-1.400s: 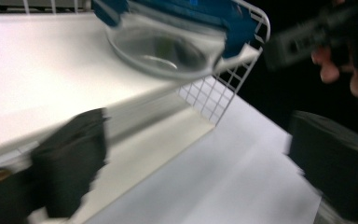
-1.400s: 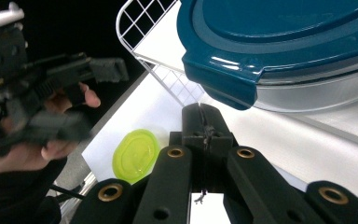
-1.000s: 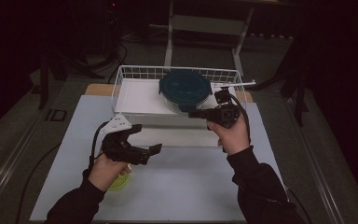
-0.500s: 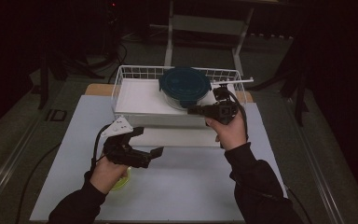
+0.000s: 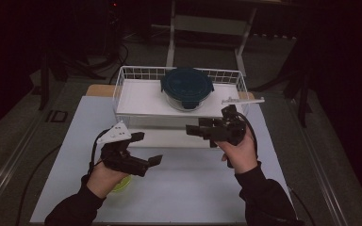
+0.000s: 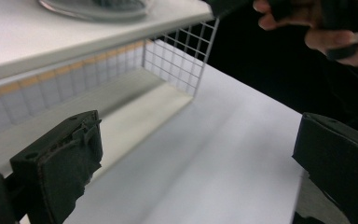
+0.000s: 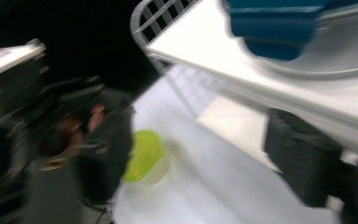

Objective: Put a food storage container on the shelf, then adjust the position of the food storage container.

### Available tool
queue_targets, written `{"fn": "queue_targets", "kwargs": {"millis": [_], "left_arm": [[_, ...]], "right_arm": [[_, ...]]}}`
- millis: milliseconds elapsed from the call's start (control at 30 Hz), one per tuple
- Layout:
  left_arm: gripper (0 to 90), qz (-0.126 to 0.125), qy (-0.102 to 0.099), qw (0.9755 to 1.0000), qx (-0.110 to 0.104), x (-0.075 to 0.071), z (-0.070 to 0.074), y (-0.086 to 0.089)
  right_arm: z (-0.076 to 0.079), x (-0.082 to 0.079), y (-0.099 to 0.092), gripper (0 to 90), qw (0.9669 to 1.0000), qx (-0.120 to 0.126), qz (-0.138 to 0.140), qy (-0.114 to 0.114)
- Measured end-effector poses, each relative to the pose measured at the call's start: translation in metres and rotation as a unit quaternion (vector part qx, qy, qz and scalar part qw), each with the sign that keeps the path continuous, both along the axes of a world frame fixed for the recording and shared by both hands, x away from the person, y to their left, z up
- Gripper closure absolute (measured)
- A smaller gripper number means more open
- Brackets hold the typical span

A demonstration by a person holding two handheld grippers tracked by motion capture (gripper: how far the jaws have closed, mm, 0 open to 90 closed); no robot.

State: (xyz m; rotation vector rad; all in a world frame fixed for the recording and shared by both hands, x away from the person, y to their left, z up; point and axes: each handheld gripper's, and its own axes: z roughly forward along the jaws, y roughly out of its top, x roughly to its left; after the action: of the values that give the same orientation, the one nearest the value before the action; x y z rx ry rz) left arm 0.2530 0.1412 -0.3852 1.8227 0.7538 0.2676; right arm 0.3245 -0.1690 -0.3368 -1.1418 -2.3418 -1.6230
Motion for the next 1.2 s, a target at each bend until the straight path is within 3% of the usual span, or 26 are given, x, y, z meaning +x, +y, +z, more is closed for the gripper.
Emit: {"fn": "queue_targets", "kwargs": {"millis": [167, 400, 600, 767, 900, 1067, 1100, 1200], "left_arm": [[3.1, 0.014, -0.011, 0.9998, 0.005, -0.007, 0.002, 0.013], [9.1, 0.025, -0.002, 0.9995, 0.019, -0.014, 0.001, 0.034], [15.4, 0.030, 0.004, 0.9986, 0.044, -0.022, -0.008, 0.051], [25.6, 0.040, 0.010, 0.9980, 0.048, -0.027, -0.017, 0.062], [35.8, 0.068, 0.017, 0.9963, 0.050, -0.032, -0.029, 0.078], [54.0, 0.085, 0.025, 0.9944, 0.058, -0.035, -0.038, 0.090], [54.0, 0.093, 0.029, 0.9934, 0.061, -0.036, -0.041, 0.098], [66.2, 0.104, 0.036, 0.9923, 0.057, -0.038, -0.045, 0.110]], "right_arm": [[-0.007, -0.016, -0.012, 17.5, 0.9994, -0.004, -0.001, -0.033], [-0.021, -0.038, -0.033, 16.4, 0.9984, 0.002, -0.005, -0.057], [-0.031, -0.058, -0.048, 15.7, 0.9969, 0.003, -0.007, -0.079], [-0.038, -0.069, -0.056, 15.7, 0.9964, 0.011, -0.011, -0.083], [-0.045, -0.080, -0.067, 15.8, 0.9959, 0.023, -0.022, -0.085], [-0.050, -0.086, -0.071, 15.8, 0.9959, 0.025, -0.023, -0.085], [-0.051, -0.088, -0.072, 15.8, 0.9957, 0.025, -0.024, -0.086], [-0.058, -0.092, -0.078, 15.8, 0.9953, 0.022, -0.030, -0.089]]}}
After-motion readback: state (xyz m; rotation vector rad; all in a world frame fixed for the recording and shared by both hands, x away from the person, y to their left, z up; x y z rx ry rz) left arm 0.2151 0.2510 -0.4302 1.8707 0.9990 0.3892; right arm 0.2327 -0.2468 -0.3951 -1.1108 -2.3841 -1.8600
